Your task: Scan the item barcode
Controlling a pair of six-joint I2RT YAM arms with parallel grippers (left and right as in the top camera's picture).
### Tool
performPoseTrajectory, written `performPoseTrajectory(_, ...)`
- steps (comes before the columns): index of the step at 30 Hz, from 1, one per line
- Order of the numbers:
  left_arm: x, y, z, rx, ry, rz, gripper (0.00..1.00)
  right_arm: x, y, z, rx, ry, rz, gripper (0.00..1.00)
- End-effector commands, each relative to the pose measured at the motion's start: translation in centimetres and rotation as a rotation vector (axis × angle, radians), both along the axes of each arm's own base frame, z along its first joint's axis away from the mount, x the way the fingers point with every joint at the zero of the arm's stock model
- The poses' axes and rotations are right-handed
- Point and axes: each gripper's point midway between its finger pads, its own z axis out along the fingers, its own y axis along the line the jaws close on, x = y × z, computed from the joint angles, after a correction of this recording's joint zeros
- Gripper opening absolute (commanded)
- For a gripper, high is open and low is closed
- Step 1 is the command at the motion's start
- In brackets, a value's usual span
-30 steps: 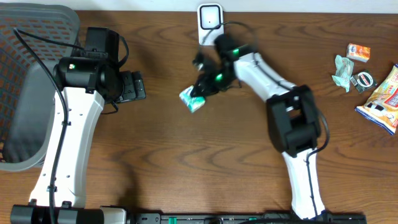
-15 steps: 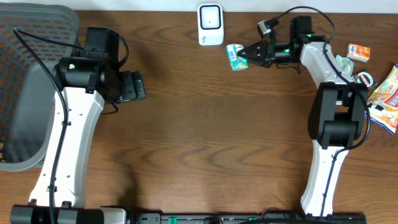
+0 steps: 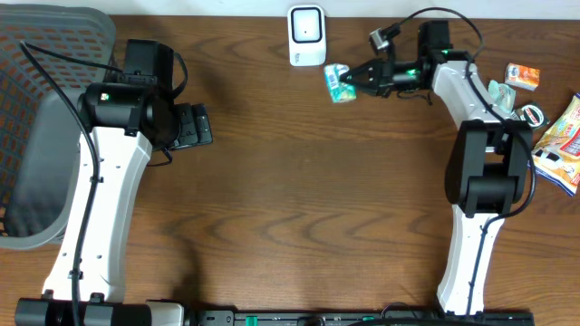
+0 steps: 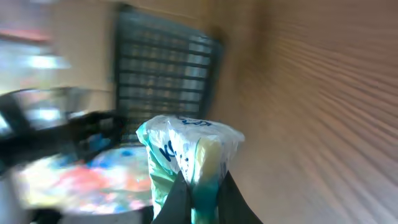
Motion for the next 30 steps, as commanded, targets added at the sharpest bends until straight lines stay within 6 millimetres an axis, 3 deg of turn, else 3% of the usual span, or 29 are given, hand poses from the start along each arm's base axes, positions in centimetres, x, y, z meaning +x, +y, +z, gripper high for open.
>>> performPoseTrajectory(1, -0.1, 0.3, -0.1, 0.014, 0.007, -0.005, 0.98, 0.9, 0.1, -4.9, -0.414, -0.019, -0.093, 0.01)
performPoseTrajectory(4, -0.1, 0.3, -0.1, 0.014, 0.007, -0.005, 0.98, 1.5, -0.7, -8.0, -0.684, -0.063, -0.138, 0.01)
performPoseTrajectory(7, -0.1, 0.3, -0.1, 0.014, 0.007, -0.005, 0.98, 2.8, -1.3, -8.4, -0.902, -0.194, -0.157, 0.01)
performPoseTrajectory(10, -0.1, 0.3, -0.1, 0.014, 0.007, -0.005, 0.98, 5.2, -2.3, -6.5, -1.111, -0.358, -0.214, 0.01)
performPoseTrajectory(12, -0.1, 0.3, -0.1, 0.014, 0.007, -0.005, 0.98, 7.9, -3.1, -3.7, -1.278, -0.534, -0.28, 0.01)
performPoseTrajectory(15, -0.1, 0.3, -0.1, 0.014, 0.007, -0.005, 0.98, 11.4, -1.9, 0.3, -1.422, -0.84, -0.327, 0.01)
performPoseTrajectory(18, -0.1, 0.3, -0.1, 0.014, 0.007, -0.005, 0.98, 13.3, 1.4, 3.1, -1.438, -1.117, -0.288, 0.01)
performPoseTrajectory(22, -0.1, 0.3, -0.1, 0.014, 0.007, -0.005, 0.97, 15.4, 4.0, 6.5, -1.4, -1.338, -0.374, 0.01)
performPoseTrajectory(24, -0.1, 0.3, -0.1, 0.014, 0.007, -0.005, 0.98, 15.9, 4.5, 6.6, -1.396, -1.392, -0.367, 0.01)
performPoseTrajectory(30, -0.1, 0.3, -0.1, 0.014, 0.007, -0.005, 0.98, 16.6, 5.8, 3.6, -1.361, -1.44, -0.297, 0.01)
